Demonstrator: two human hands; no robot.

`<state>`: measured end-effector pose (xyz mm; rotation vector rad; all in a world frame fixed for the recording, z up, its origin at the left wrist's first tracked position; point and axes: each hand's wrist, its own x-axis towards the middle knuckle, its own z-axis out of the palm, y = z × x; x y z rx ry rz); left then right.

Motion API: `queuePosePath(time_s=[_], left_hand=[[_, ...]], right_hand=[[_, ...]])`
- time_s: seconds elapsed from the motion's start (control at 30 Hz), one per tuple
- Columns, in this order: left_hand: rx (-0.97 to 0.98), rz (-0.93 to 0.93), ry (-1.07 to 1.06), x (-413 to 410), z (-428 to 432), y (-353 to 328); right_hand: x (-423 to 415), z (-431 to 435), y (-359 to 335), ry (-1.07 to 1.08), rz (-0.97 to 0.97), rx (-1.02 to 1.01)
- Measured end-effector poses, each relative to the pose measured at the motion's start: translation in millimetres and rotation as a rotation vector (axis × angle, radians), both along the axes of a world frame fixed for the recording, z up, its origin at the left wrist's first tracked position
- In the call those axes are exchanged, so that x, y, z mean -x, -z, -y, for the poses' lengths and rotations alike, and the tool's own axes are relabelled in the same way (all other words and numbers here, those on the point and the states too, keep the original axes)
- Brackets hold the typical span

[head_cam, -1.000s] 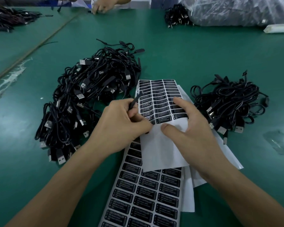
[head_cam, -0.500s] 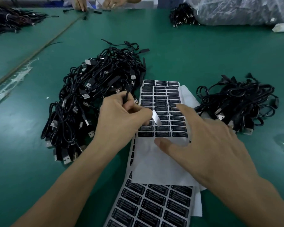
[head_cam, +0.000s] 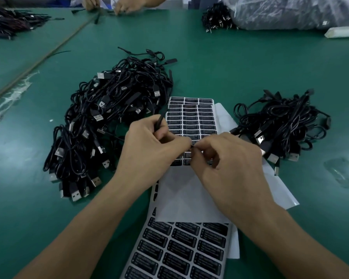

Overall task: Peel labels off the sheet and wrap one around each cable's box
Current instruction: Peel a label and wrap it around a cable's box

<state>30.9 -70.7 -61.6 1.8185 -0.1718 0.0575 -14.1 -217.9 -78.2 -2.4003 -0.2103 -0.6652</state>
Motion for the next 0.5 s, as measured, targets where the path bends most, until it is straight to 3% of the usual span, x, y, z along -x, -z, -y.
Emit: queuePosePath(time_s=[0.13,0.27,0.5], left_hand=[[0.059,-0.001,-0.016,-0.7,0.3,-1.4],[-0.008,-0.011,0.05,3.0,1.9,-1.3],[0.027,0.011,0.077,2.5,1.9,-1.8]], right_hand=[[-3.3,3.9,-2.4,-0.019,-0.2,-0.466],[-6.7,6.6,-7.1,-0.1,-0.331,-0.837],[-7.6,8.9,-4.0,-0.12,-0.354,-0.904]])
